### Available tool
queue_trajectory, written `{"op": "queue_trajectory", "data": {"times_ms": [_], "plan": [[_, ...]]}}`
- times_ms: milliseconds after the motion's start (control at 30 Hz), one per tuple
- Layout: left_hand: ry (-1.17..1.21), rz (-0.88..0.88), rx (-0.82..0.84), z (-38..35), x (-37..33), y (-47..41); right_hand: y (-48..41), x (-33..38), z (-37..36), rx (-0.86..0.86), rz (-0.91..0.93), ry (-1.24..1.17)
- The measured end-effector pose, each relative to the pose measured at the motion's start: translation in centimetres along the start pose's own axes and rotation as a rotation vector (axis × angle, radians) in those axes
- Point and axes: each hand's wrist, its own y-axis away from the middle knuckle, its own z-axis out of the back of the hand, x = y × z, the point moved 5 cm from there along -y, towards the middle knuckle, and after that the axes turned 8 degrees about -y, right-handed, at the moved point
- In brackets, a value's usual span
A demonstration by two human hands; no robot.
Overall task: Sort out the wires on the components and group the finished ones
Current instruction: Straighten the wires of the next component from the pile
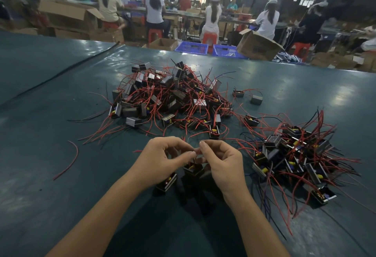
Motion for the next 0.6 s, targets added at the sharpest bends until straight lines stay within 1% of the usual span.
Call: {"op": "queue_trajectory", "data": {"times_ms": [100,233,300,333,367,400,467,533,600], "plan": [[0.013,0.025,-0.009,0.3,0.1,0.0,0.0,0.0,0.2,-0.041,-0.008,-0.009],[0.053,0.034,0.031,0.3,-0.3,0.0,-0.1,-0.2,0.4,-0.089,-0.033,-0.030],[0.099,0.083,-0.009,0.7,0.0,-0.1,-0.2,-0.3,0.5,-0.105,-0.024,-0.048],[0.083,0.125,-0.067,1.2,0.4,-0.1,-0.2,-0.3,0.5,-0.109,-0.018,-0.055],[0.019,0.168,-0.140,1.8,0.9,-0.1,-0.2,-0.3,0.5,-0.111,-0.012,-0.066],[-0.099,0.202,-0.210,2.5,1.4,0.0,-0.2,-0.3,0.5,-0.112,-0.007,-0.078],[-0.427,0.253,-0.283,3.6,2.0,0.3,-0.3,-0.4,0.5,-0.113,0.004,-0.086],[-0.639,0.297,-0.252,3.9,2.3,0.5,-0.3,-0.3,0.5,-0.117,0.022,-0.080],[-0.748,0.347,-0.186,3.8,2.4,0.4,-0.2,-0.2,0.5,-0.130,0.044,-0.067]]}}
